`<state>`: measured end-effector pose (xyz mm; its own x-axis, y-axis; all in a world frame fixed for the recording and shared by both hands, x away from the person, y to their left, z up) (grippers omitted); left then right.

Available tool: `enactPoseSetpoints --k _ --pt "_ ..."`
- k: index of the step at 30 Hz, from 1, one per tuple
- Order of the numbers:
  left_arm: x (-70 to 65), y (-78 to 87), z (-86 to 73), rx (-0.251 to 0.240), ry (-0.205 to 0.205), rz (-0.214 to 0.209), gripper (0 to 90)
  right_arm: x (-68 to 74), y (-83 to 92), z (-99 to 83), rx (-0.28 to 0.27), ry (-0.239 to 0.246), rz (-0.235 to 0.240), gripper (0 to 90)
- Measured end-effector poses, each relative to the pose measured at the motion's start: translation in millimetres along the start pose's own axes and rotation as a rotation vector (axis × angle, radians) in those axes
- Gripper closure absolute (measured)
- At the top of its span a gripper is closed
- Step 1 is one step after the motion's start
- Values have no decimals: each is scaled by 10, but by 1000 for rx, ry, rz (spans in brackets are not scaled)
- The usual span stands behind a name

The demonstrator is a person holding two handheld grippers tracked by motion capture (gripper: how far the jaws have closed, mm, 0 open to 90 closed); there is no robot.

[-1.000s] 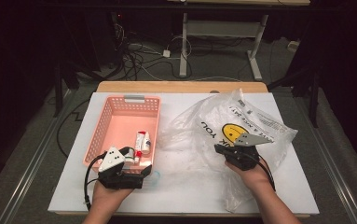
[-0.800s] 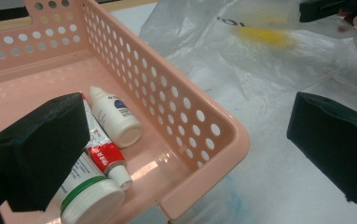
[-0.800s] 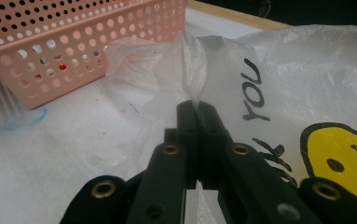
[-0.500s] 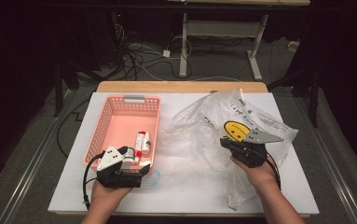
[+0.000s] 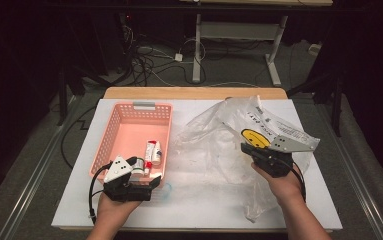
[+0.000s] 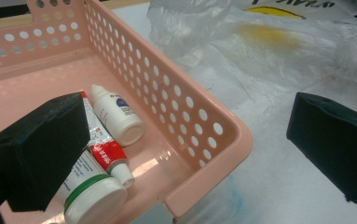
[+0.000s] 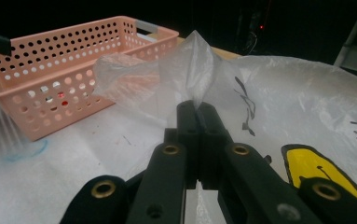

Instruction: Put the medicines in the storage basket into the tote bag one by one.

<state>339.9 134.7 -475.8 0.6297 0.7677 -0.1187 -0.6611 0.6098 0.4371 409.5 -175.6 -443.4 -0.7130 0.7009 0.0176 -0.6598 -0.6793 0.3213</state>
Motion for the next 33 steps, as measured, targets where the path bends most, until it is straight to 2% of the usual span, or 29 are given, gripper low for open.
enactPoseSetpoints --k 3,7,10,13,16,19,22,26,29,33 --pt "-10 -1 13 -12 2 -5 0 -16 32 45 -16 7 -7 900" --pt "-17 -29 22 3 13 16 0 -24 50 61 -26 -10 -2 900" --pt "-15 -36 65 6 28 12 0 -38 45 44 -21 -15 1 900" --pt "19 -33 159 -18 16 27 0 -52 53 35 -17 -21 0 900" --pt "49 -54 273 -24 39 9 0 -61 68 41 -24 -34 7 900" --pt "106 -92 400 -30 48 18 0 -71 80 44 -28 -38 6 900" --pt "183 -139 523 -31 63 28 0 -77 86 48 -31 -42 6 900" --pt "332 -235 635 -22 61 57 0 -78 86 52 -35 -39 6 900" --pt "466 -322 676 -10 66 71 0 -80 93 58 -40 -41 6 900" --pt "681 -431 672 37 82 97 0 -82 89 48 -35 -42 9 900"
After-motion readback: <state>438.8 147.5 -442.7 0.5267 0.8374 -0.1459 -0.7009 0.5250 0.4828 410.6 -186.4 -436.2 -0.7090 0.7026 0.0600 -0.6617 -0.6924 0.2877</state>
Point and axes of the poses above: each handheld gripper's, and its own axes: y roughly backward along the jaws, z roughly out of its top, x roughly to its left, the point moved 9 cm from there along -y, roughly forward along the jaws, and after that the axes turned 3 degrees about -x, right-handed, at the moved point
